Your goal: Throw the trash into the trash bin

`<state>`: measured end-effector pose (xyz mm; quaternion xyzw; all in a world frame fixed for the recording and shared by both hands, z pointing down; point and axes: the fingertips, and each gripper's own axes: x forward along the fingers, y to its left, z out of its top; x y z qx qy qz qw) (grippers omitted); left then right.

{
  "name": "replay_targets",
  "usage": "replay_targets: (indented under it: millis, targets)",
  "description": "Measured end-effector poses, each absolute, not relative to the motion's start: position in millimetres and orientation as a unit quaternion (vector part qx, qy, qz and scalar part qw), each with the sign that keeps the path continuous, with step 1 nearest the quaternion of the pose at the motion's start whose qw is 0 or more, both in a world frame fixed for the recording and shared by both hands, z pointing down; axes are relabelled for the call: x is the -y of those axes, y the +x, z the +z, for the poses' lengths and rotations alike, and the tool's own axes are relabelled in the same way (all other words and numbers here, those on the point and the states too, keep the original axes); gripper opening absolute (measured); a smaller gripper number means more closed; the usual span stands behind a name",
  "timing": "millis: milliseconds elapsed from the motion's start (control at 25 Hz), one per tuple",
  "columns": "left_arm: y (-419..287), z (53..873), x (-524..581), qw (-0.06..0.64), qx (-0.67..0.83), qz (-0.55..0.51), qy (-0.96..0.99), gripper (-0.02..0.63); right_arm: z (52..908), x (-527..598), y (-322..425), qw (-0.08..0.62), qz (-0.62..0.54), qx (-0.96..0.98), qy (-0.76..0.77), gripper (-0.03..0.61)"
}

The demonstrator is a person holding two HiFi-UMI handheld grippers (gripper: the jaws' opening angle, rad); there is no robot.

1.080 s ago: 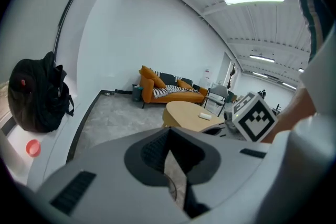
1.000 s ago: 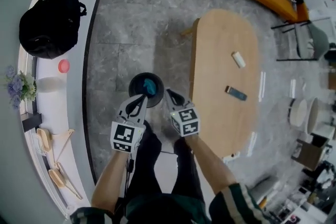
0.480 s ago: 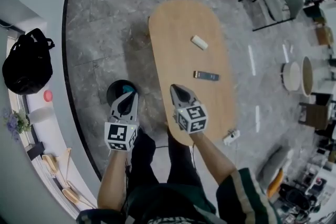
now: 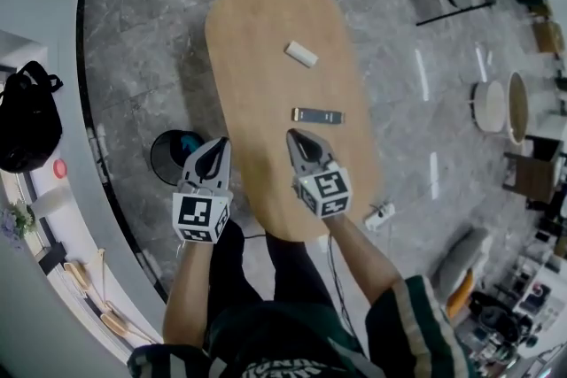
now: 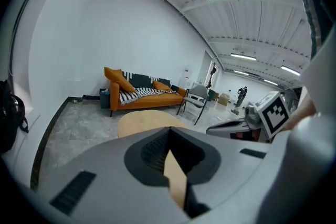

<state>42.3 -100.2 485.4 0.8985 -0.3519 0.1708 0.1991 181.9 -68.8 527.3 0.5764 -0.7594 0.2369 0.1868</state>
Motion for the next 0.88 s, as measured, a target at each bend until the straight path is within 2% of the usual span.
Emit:
replay_targets:
  millis: [280, 400, 560, 800, 880]
  targets:
    - [103.3, 491.8, 98.2, 0.194, 0.331, 0.180, 0.906, 0.002, 538.8, 77.1, 243.3, 0.222, 0.204, 0.763, 0.571, 0.012]
    - [120.6, 500.3, 95.4, 0.206, 0.328, 0.180, 0.904, 0.002, 553.8, 78.1, 263.7, 0.237, 0.195, 0.768, 0.562, 0.111]
    - [138.0, 512.0, 91.7, 0.211, 0.320, 0.187, 0.904, 0.002, 576.5, 72.4, 280.0, 0.297, 0.187, 0.780, 0.518, 0.135]
    - [141.9, 528.5, 89.5, 0.213, 0.321, 0.199, 0.901, 0.002, 623.0, 71.1, 297.8, 0.350, 0.169, 0.795, 0.466, 0.149]
    - [140.8, 535.0, 88.1, 0.217, 0.325, 0.203, 0.898, 0.002, 642.0, 69.5, 301.8, 0.368, 0.172, 0.797, 0.447, 0.172]
